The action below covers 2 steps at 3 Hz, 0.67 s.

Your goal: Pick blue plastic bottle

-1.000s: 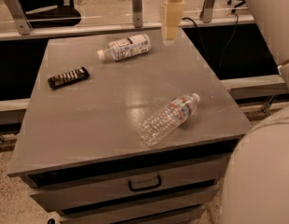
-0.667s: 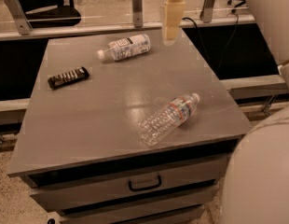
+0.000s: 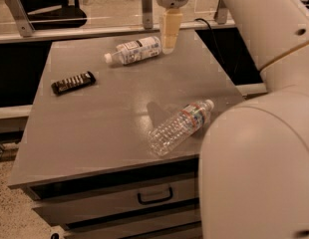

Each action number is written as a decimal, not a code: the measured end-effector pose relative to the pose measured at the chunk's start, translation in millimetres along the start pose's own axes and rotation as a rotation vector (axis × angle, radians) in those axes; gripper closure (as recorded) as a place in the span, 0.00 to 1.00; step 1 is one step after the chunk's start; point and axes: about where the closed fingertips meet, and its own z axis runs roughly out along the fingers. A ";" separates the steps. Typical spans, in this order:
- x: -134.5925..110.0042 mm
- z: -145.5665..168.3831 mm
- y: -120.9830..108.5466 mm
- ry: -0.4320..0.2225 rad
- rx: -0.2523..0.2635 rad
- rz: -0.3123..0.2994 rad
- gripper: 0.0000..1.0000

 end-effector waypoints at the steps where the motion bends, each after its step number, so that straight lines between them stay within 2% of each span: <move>1: 5.1 42.3 -13.6 -0.057 -0.004 0.025 0.00; 2: 8.1 83.7 -18.0 -0.090 -0.031 0.048 0.00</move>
Offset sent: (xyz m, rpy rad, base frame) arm 0.0823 0.0269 -0.0903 0.1035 0.1235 0.0008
